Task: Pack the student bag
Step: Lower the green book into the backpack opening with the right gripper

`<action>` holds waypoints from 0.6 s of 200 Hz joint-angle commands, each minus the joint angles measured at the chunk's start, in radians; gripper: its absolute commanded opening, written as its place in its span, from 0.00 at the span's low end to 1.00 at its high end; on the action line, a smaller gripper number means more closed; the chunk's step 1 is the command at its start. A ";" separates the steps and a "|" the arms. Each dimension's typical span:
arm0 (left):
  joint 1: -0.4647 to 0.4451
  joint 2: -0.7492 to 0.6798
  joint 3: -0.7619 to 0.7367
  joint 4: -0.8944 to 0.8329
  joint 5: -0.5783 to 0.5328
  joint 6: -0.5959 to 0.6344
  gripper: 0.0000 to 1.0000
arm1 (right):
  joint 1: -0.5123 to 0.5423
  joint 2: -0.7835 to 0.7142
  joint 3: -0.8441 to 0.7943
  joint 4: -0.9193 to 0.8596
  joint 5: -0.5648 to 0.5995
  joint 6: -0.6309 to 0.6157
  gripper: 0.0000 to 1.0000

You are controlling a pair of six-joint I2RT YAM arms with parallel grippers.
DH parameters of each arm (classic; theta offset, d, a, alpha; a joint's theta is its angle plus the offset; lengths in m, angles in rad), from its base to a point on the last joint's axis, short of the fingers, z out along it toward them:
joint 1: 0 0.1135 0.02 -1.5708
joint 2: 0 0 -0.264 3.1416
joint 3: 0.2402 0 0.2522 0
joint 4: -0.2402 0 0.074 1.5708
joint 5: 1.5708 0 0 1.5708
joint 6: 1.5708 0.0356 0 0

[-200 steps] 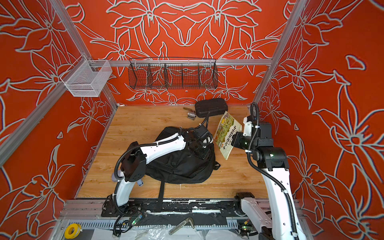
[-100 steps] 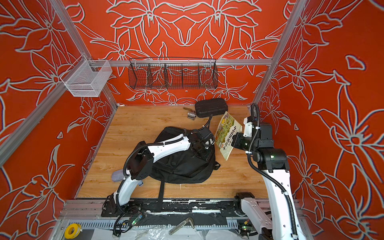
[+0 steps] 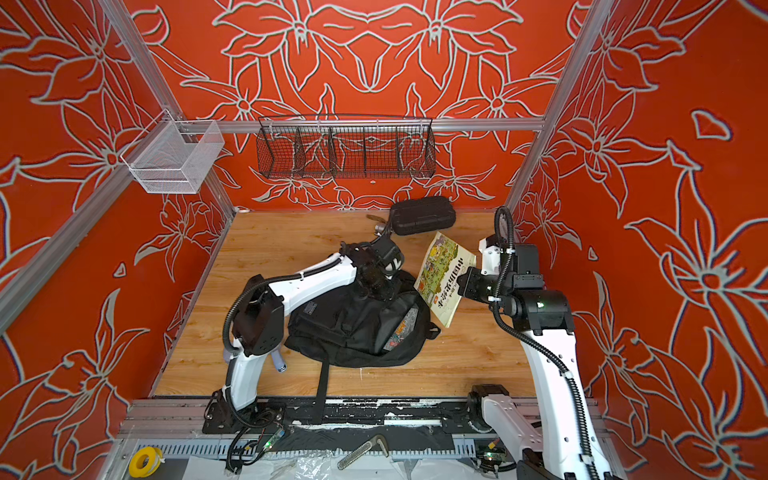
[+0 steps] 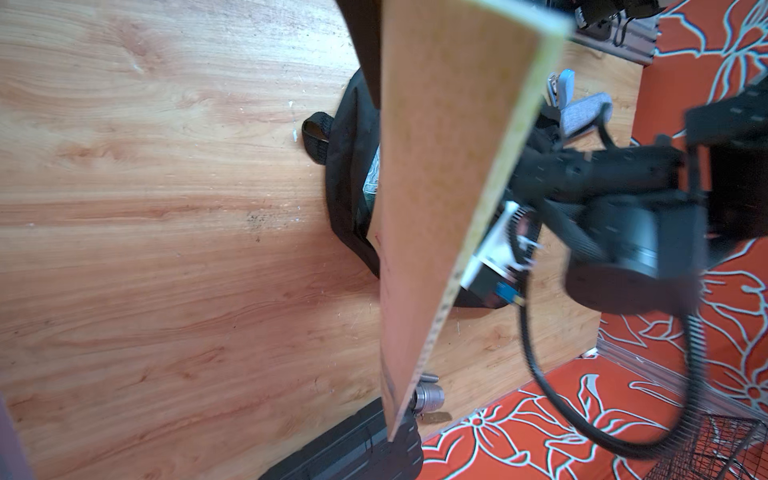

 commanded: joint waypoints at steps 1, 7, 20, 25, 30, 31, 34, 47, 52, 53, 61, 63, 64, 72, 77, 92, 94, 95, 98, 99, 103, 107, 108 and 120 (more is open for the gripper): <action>-0.010 -0.049 0.005 -0.027 -0.008 0.029 0.00 | -0.007 0.011 0.017 -0.016 -0.070 -0.009 0.00; -0.011 -0.045 0.017 -0.042 -0.017 0.028 0.00 | -0.007 0.017 0.015 -0.013 -0.088 -0.009 0.00; -0.004 -0.047 0.039 -0.063 -0.038 0.017 0.00 | -0.008 0.022 0.022 -0.014 -0.137 -0.010 0.00; 0.003 -0.049 0.043 -0.063 -0.033 0.012 0.00 | -0.008 0.023 0.029 -0.017 -0.154 -0.007 0.00; 0.010 -0.053 0.046 -0.061 -0.028 0.000 0.00 | -0.009 0.023 0.038 -0.024 -0.166 -0.004 0.00; 0.011 -0.053 0.046 -0.060 -0.027 -0.002 0.00 | -0.009 0.023 0.040 -0.025 -0.167 -0.003 0.00; 0.016 -0.056 0.047 -0.059 -0.024 -0.007 0.00 | -0.008 0.023 0.052 -0.036 -0.167 -0.003 0.00; 0.032 -0.065 0.053 -0.053 -0.015 -0.023 0.00 | -0.011 0.023 0.103 -0.107 -0.151 -0.009 0.00; 0.038 -0.069 0.055 -0.053 -0.021 -0.031 0.00 | -0.011 0.022 0.121 -0.133 -0.145 -0.014 0.00; 0.040 -0.070 0.056 -0.053 -0.021 -0.032 0.00 | -0.011 0.022 0.126 -0.137 -0.144 -0.015 0.00; 0.047 -0.079 0.059 -0.057 -0.035 -0.043 0.00 | -0.015 0.022 0.155 -0.182 -0.128 -0.019 0.00; 0.049 -0.081 0.061 -0.058 -0.039 -0.045 0.00 | -0.016 0.022 0.162 -0.193 -0.123 -0.022 0.00; 0.051 -0.082 0.061 -0.058 -0.040 -0.045 0.00 | -0.017 0.022 0.167 -0.199 -0.120 -0.022 0.00; 0.061 -0.093 0.059 -0.055 -0.049 -0.056 0.00 | -0.023 0.022 0.194 -0.242 -0.110 -0.026 0.00; 0.068 -0.100 0.056 -0.046 -0.047 -0.064 0.00 | -0.028 0.018 0.207 -0.260 -0.109 -0.027 0.00; 0.088 -0.120 0.034 -0.016 -0.037 -0.094 0.00 | -0.036 0.006 0.227 -0.287 -0.126 -0.008 0.00; 0.090 -0.121 0.034 -0.012 -0.035 -0.097 0.00 | -0.037 0.005 0.228 -0.290 -0.130 -0.004 0.00; 0.091 -0.121 0.032 -0.011 -0.034 -0.099 0.00 | -0.037 0.005 0.227 -0.291 -0.134 -0.001 0.00; 0.094 -0.123 0.030 -0.006 -0.034 -0.104 0.00 | -0.037 0.004 0.227 -0.291 -0.143 0.005 0.00; 0.094 -0.124 0.029 -0.006 -0.034 -0.106 0.00 | -0.038 0.004 0.227 -0.291 -0.147 0.007 0.00; 0.097 -0.126 0.028 -0.002 -0.035 -0.112 0.00 | -0.039 0.003 0.223 -0.291 -0.161 0.018 0.00; 0.099 -0.128 0.028 0.000 -0.038 -0.119 0.00 | -0.040 0.004 0.216 -0.288 -0.182 0.027 0.00; 0.100 -0.128 0.028 0.000 -0.038 -0.120 0.00 | -0.040 0.004 0.214 -0.287 -0.188 0.029 0.00; 0.107 -0.135 0.027 0.014 -0.041 -0.137 0.00 | -0.041 0.001 0.169 -0.258 -0.256 0.071 0.00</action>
